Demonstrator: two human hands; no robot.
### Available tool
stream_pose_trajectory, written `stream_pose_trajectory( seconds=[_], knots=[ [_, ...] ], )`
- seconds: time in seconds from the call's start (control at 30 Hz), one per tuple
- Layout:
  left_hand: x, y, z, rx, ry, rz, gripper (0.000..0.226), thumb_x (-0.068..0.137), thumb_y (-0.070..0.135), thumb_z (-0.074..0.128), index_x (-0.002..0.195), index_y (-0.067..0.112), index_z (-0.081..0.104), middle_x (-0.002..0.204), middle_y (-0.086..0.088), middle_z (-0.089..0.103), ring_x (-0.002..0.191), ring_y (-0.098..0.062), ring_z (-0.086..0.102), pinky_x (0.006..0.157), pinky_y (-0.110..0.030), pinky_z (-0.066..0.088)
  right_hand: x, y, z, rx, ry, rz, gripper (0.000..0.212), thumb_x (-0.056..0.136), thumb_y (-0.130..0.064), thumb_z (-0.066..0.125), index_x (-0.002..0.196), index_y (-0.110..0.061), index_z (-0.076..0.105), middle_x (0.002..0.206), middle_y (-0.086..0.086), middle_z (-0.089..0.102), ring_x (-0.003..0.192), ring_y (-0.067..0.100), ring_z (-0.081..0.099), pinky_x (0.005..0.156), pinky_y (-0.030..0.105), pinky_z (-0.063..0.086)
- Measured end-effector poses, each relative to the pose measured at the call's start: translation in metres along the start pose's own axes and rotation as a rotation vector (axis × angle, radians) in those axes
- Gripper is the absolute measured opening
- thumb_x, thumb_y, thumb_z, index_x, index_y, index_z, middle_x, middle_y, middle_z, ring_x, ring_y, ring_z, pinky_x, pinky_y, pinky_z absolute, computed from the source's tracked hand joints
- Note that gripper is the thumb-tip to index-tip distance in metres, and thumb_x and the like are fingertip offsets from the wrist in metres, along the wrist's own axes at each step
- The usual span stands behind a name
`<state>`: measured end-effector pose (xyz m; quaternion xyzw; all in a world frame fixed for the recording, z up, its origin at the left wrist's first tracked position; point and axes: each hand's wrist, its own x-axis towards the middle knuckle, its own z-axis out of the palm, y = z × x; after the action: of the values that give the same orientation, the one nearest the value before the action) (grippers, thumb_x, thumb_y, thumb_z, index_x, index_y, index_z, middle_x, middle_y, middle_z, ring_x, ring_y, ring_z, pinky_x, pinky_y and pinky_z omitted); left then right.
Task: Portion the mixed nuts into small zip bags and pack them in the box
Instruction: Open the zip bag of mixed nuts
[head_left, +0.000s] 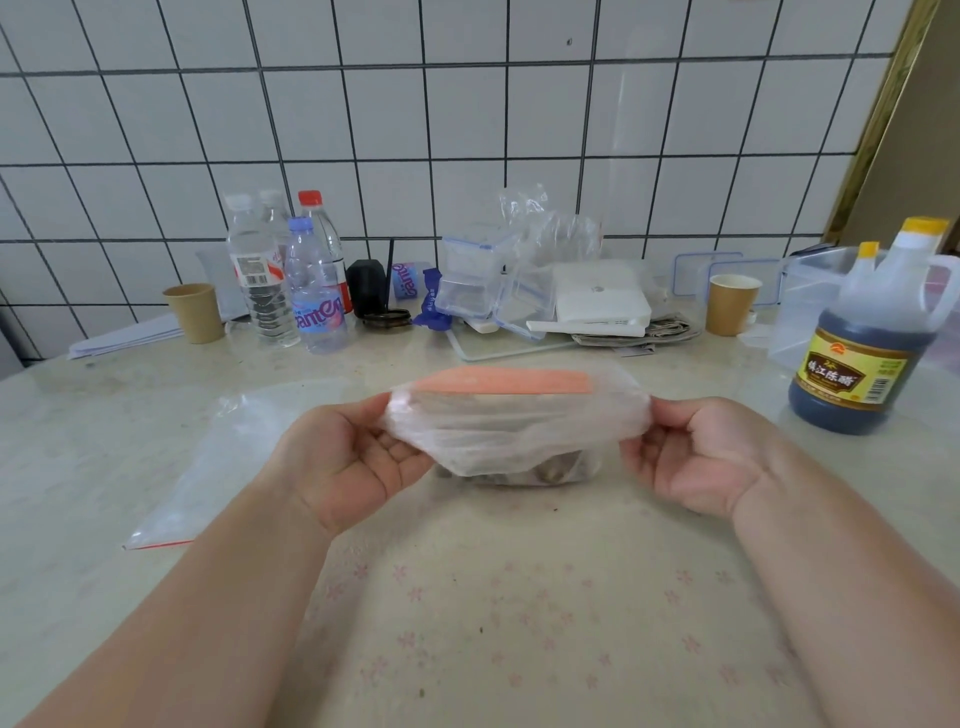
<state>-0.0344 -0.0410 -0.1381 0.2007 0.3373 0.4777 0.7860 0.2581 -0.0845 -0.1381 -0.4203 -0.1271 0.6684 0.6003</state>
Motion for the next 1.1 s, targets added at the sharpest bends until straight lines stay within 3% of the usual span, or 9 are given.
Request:
stream_pose_trajectory(
  seconds=[0.1, 0.27, 0.47, 0.53, 0.63, 0.77, 0.9, 1.0, 1.1],
  knots=[
    [0.002, 0.001, -0.001, -0.049, 0.016, 0.002, 0.041, 0.076, 0.005, 0.056, 0.111, -0.013, 0.068, 0.115, -0.031, 0.074, 0.093, -0.045, 0.075, 0.065, -0.064, 0.061, -0.003, 0.001, 0.003, -0.072, -0.062, 0.069, 0.013, 0.080, -0.003, 0.056, 0.079, -0.006, 0.069, 0.061, 0.003, 0.067, 0.044, 0.016, 0.061, 0.045, 0.024, 0.049],
    [0.004, -0.004, 0.003, 0.024, 0.039, -0.025, 0.017, 0.077, 0.009, 0.061, 0.085, -0.004, 0.069, 0.084, -0.021, 0.076, 0.064, -0.030, 0.077, 0.064, -0.054, 0.063, -0.003, 0.002, 0.006, -0.084, -0.095, 0.102, 0.031, 0.075, -0.010, 0.054, 0.104, -0.018, 0.061, 0.073, 0.002, 0.063, 0.052, 0.017, 0.058, 0.054, 0.028, 0.041],
    [0.007, -0.007, 0.004, 0.241, 0.125, 0.134, 0.021, 0.096, 0.030, 0.069, 0.095, 0.010, 0.064, 0.079, -0.011, 0.072, 0.067, -0.024, 0.071, 0.068, -0.041, 0.063, 0.000, 0.001, 0.009, -0.279, -0.032, -0.101, 0.035, 0.058, -0.027, 0.082, 0.084, -0.017, 0.062, 0.071, 0.000, 0.063, 0.060, 0.016, 0.057, 0.060, 0.028, 0.039],
    [0.005, -0.009, 0.005, 0.377, 0.142, 0.215, 0.033, 0.087, 0.035, 0.078, 0.104, 0.008, 0.068, 0.092, -0.011, 0.075, 0.076, -0.025, 0.073, 0.066, -0.040, 0.064, 0.002, 0.002, 0.009, -0.457, -0.001, -0.223, 0.040, 0.056, -0.024, 0.087, 0.088, -0.016, 0.064, 0.074, 0.000, 0.063, 0.060, 0.014, 0.057, 0.054, 0.027, 0.042],
    [0.005, -0.016, 0.008, 0.711, 0.245, 0.368, 0.034, 0.085, 0.013, 0.081, 0.113, 0.006, 0.065, 0.113, -0.013, 0.071, 0.095, -0.025, 0.073, 0.062, -0.031, 0.063, 0.009, 0.010, 0.007, -0.820, 0.201, -0.469, 0.024, 0.069, -0.020, 0.080, 0.084, -0.016, 0.062, 0.078, 0.002, 0.062, 0.066, 0.017, 0.058, 0.057, 0.032, 0.051],
    [0.005, -0.016, 0.005, 1.125, 0.435, 0.513, 0.033, 0.083, 0.006, 0.070, 0.111, 0.022, 0.060, 0.103, 0.000, 0.064, 0.081, -0.018, 0.070, 0.069, -0.035, 0.062, 0.011, 0.010, 0.005, -0.974, 0.387, -0.536, 0.013, 0.072, -0.016, 0.065, 0.084, -0.021, 0.062, 0.085, 0.003, 0.064, 0.070, 0.021, 0.061, 0.068, 0.039, 0.055],
    [0.003, -0.012, -0.002, 1.473, 0.566, 0.639, 0.016, 0.082, 0.020, 0.073, 0.092, 0.024, 0.061, 0.090, 0.001, 0.068, 0.075, -0.020, 0.072, 0.064, -0.033, 0.052, 0.005, 0.005, 0.002, -1.317, 0.524, -0.526, 0.012, 0.073, -0.025, 0.068, 0.081, -0.025, 0.060, 0.071, -0.004, 0.067, 0.056, 0.016, 0.068, 0.051, 0.025, 0.040],
    [0.002, -0.007, -0.006, 1.465, 0.550, 0.617, 0.014, 0.087, 0.031, 0.077, 0.081, 0.022, 0.068, 0.063, 0.004, 0.074, 0.049, -0.007, 0.070, 0.056, -0.027, 0.050, 0.008, 0.005, -0.001, -1.118, 0.414, -0.529, 0.008, 0.080, -0.017, 0.075, 0.077, -0.015, 0.068, 0.064, 0.004, 0.072, 0.046, 0.014, 0.067, 0.051, 0.023, 0.046],
    [0.002, -0.006, -0.004, 1.085, 0.446, 0.492, 0.017, 0.088, 0.025, 0.082, 0.079, 0.011, 0.076, 0.069, -0.006, 0.079, 0.053, -0.011, 0.073, 0.050, -0.026, 0.054, 0.005, 0.002, 0.003, -0.632, 0.238, -0.376, 0.009, 0.088, -0.004, 0.070, 0.080, -0.002, 0.065, 0.073, 0.015, 0.070, 0.056, 0.021, 0.067, 0.046, 0.027, 0.054]
  ],
)
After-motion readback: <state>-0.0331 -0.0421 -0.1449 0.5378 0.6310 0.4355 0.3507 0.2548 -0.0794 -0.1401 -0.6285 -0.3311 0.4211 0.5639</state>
